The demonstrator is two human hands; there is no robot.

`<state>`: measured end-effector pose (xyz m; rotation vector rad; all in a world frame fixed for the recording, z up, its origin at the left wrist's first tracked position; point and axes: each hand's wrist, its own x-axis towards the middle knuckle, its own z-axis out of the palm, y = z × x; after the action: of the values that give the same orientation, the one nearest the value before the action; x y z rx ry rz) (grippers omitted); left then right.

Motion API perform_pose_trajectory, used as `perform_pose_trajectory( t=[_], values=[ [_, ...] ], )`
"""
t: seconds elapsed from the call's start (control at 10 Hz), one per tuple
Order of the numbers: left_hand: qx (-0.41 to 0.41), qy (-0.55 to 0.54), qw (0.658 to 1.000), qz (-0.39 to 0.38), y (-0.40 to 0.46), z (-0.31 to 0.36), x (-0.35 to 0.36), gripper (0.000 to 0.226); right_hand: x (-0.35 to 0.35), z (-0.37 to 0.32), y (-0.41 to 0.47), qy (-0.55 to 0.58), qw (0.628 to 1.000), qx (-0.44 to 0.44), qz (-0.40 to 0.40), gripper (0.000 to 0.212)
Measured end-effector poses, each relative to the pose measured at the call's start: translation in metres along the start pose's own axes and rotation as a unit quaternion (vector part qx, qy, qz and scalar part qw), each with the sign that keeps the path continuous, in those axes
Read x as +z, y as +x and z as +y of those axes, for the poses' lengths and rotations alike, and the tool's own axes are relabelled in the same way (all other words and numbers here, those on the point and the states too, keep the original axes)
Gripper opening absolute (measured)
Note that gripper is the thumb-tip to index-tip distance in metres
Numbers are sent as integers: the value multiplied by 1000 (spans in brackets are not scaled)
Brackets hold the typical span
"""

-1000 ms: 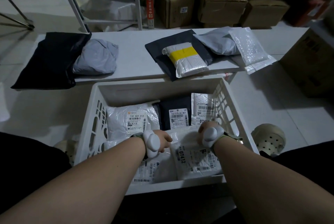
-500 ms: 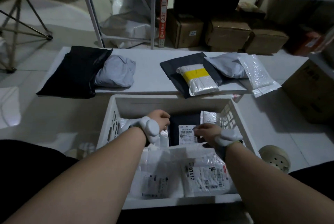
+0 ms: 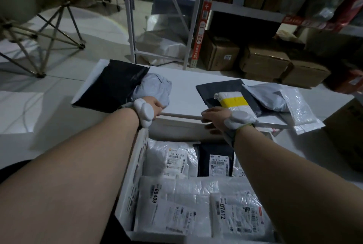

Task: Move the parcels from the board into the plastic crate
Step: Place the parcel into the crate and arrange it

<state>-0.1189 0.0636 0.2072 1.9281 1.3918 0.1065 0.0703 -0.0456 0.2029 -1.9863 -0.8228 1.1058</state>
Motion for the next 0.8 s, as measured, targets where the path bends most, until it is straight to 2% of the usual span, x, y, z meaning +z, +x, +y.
perform_pose_trajectory(
  t=[0.1, 0.2, 0.4, 0.5, 0.6, 0.7, 0.8],
  values=[
    [-3, 44, 999, 8, -1, -7, -26, 30, 17, -27, 8, -15, 999, -5, -42, 8],
    [-42, 77, 995, 38, 8, -23, -59, 33, 40, -46, 17, -30, 998, -21, -47, 9],
    [-45, 205, 977, 26, 27, -49, -111, 32, 83, -70, 30, -46, 997, -24, -62, 11],
    [-10, 250, 966, 66, 34, -62, -127, 30, 100, -82, 38, -58, 995, -21, -73, 12],
    [-2, 210, 977, 29, 43, -66, -125, 30, 114, -90, 49, -84, 993, -14, -83, 15],
    [29, 254, 967, -7, 59, -69, -114, 29, 120, -92, 61, -107, 991, -12, -79, 25],
    [54, 252, 966, 10, 63, -56, -96, 30, 122, -98, 73, -145, 988, -15, -58, 37]
  ],
)
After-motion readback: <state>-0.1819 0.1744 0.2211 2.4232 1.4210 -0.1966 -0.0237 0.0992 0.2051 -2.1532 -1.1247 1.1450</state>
